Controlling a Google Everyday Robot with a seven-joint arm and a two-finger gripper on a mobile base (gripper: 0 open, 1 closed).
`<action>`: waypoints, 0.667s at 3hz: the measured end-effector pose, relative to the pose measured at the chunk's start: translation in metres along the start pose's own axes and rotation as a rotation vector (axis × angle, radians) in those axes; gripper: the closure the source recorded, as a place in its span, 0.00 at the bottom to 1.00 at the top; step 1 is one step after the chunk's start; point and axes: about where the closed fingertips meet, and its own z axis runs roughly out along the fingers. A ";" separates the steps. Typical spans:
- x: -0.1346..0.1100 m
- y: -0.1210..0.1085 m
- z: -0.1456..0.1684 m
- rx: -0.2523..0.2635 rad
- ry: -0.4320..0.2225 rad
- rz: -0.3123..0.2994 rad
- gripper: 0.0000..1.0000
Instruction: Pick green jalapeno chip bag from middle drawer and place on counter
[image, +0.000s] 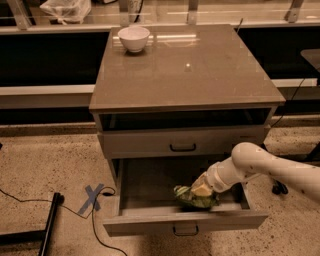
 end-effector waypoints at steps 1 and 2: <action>-0.023 -0.005 -0.078 0.107 -0.133 -0.025 1.00; -0.056 0.000 -0.167 0.187 -0.248 -0.107 1.00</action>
Offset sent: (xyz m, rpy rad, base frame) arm -0.0065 -0.0857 0.2961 0.2383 -0.4756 -0.0095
